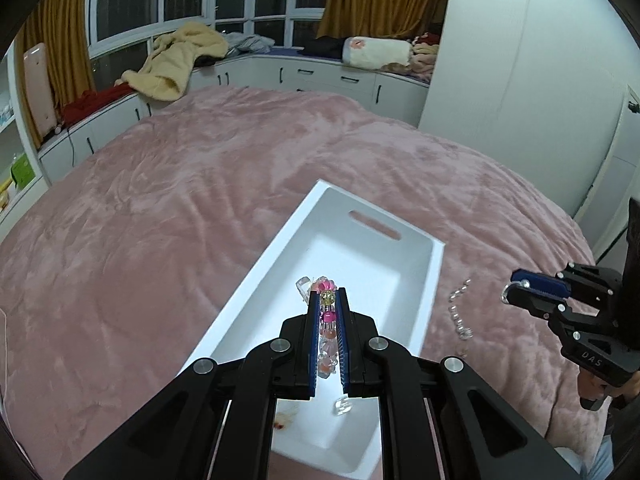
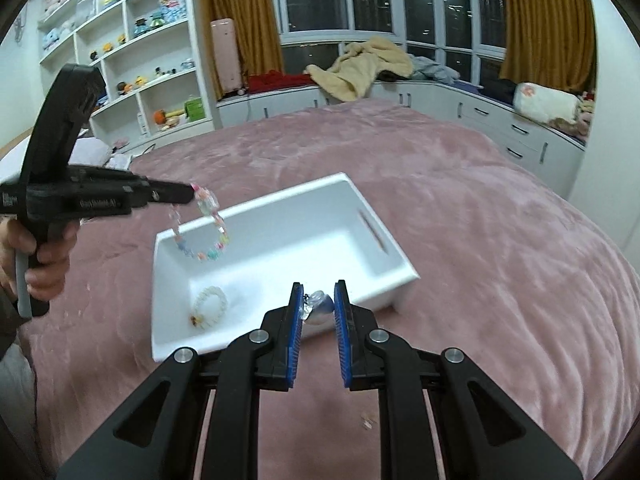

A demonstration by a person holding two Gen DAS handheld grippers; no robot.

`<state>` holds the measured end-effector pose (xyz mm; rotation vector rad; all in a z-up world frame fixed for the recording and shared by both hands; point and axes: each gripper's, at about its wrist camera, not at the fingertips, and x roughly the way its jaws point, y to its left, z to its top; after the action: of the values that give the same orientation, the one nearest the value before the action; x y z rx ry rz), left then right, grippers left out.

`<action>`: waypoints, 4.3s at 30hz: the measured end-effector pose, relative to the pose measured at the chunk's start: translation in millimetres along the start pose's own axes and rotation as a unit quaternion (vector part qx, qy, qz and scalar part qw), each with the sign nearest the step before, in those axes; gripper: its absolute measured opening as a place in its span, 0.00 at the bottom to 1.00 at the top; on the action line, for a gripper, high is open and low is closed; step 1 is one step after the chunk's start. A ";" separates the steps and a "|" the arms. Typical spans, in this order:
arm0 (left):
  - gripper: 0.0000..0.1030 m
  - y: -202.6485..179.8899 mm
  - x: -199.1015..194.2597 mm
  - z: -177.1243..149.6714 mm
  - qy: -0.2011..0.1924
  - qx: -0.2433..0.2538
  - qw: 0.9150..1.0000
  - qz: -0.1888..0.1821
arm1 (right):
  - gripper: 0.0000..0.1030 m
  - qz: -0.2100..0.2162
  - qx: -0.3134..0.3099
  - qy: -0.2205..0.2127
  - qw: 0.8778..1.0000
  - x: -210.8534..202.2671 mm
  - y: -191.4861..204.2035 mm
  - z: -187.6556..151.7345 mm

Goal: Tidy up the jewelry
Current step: 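Carry the beaded bracelet and charm with both tools over the white box, then open both tools to drop the bracelet and charm into the box, then move both tools back to the remaining pearls and earrings, then grasp a gold earring with the left tool while the right tool grasps a pearl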

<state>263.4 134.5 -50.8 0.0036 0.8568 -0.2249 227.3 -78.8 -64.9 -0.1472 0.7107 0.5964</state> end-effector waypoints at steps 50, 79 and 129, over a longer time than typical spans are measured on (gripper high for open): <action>0.63 -37.5 22.2 -32.6 0.009 -0.007 0.999 -0.038 | 0.72 -0.061 0.015 0.017 0.998 -0.7 -38.7 -22.6; 0.52 -203.8 162.7 -106.2 0.088 0.059 0.990 -0.096 | 0.53 -0.078 0.070 0.082 0.991 27.1 -130.9 -104.2; 0.15 -177.9 109.5 -108.4 0.071 0.044 0.993 -0.088 | 0.15 -0.073 0.219 0.098 0.968 110.9 -177.6 -109.5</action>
<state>216.3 -50.4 -188.5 0.0263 0.9890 -0.4322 331.2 -209.2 -232.3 0.1526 0.9983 0.2742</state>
